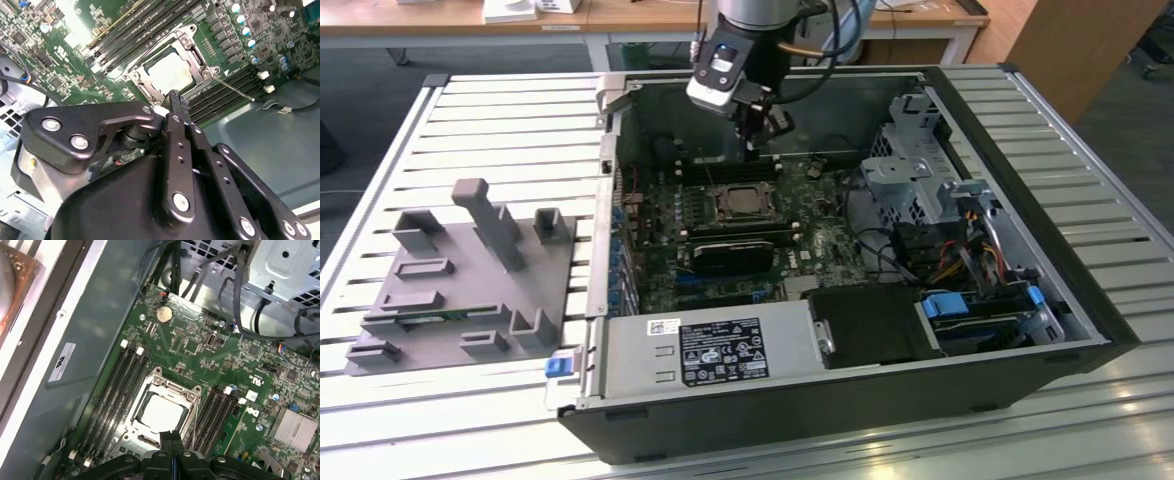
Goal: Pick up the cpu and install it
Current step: 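Install the first cpu locking lever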
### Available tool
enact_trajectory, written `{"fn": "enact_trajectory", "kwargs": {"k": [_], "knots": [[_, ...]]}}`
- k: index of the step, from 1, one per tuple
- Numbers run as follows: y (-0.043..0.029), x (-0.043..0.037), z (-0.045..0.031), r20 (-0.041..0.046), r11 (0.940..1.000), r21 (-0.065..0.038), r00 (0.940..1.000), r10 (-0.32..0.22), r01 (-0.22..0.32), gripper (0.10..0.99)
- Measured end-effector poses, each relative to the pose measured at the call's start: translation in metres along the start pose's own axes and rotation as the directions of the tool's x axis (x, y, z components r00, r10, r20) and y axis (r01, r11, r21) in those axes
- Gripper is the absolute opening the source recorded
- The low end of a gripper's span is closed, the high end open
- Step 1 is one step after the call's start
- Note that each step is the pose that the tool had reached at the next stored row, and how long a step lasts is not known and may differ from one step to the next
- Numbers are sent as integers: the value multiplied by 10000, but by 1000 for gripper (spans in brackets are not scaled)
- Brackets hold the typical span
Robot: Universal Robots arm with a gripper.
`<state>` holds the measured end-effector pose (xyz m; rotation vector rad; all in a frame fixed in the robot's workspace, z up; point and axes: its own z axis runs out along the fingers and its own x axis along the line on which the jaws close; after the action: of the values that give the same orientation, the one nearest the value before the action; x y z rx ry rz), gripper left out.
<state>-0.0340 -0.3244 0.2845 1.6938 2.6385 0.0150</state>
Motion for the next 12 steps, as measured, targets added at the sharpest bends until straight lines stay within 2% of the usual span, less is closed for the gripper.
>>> {"fn": "enact_trajectory", "kwargs": {"k": [12], "knots": [[0, 0, 0, -9, 9966, 0, 9966, -826, 826, 106]]}}
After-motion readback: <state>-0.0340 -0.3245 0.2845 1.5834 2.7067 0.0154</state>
